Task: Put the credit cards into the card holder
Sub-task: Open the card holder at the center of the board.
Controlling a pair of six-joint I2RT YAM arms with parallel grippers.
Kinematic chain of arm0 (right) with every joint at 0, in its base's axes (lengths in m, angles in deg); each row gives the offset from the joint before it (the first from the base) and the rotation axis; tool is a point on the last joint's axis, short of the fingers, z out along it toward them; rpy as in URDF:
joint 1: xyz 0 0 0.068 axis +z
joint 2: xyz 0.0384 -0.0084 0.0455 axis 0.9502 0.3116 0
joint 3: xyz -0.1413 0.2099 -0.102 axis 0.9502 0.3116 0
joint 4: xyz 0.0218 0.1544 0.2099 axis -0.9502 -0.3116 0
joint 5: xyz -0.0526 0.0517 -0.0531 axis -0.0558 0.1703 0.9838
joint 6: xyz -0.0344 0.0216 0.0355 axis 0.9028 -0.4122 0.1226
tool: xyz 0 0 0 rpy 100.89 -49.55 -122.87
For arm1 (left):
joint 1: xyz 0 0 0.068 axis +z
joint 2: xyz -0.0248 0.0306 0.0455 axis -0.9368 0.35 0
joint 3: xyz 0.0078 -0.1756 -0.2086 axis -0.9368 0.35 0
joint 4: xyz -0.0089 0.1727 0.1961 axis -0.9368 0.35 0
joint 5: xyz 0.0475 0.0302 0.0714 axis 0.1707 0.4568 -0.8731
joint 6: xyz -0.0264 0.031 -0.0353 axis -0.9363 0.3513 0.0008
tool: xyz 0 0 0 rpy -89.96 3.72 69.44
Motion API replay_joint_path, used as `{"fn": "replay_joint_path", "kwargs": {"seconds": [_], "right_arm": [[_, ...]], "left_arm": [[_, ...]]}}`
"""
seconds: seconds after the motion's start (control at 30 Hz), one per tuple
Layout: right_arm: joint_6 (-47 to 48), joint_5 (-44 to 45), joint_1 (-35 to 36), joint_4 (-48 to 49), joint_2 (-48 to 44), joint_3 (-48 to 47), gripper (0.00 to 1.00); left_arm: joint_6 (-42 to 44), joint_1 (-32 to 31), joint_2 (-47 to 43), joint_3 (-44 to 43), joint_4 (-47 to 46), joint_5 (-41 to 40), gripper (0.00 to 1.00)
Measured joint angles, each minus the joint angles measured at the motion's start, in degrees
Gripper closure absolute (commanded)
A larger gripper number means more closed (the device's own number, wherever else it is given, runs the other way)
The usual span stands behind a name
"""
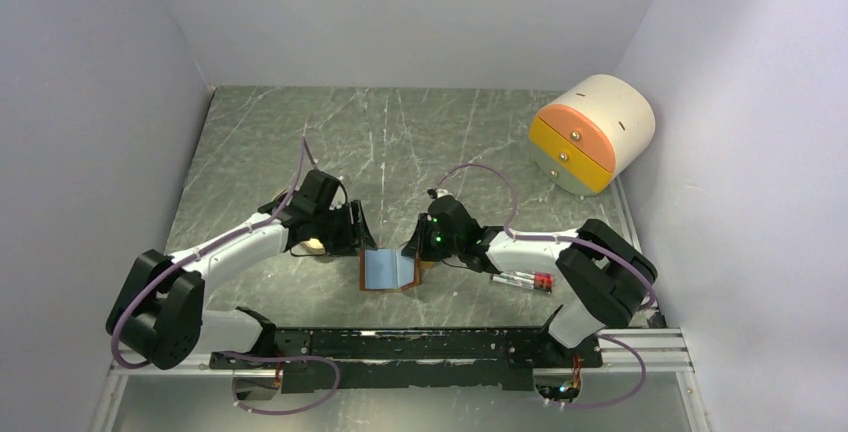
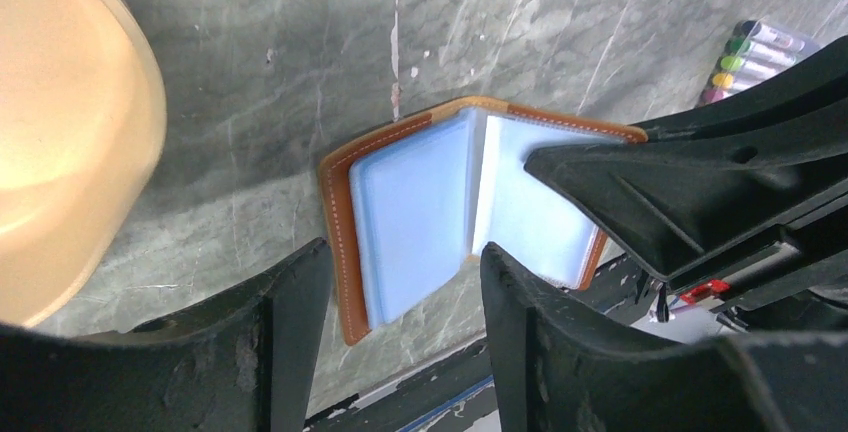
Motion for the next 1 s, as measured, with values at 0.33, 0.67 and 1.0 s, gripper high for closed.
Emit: {"fn": "replay_joint_path", "kwargs": {"seconds": [0.33,0.67,1.0], "right_arm": [[1.20,0.00,-0.57,0.74,0.37,0.50,0.82],[1.33,-0.22,-0.83,1.31,0.37,1.42,0.83],[1.11,-1.86,-1.90,6.47,1.27,3.89,0.99]], "left_arm": [[0.13,0.11,2.29,3.80,-3.48,3.67,0.38],[-1.38,0.20,5.31,7.74,-10.82,8.09,0.37],[-4.48,0.15,4.39,10.93,-16.74,10.05,0.45]]}}
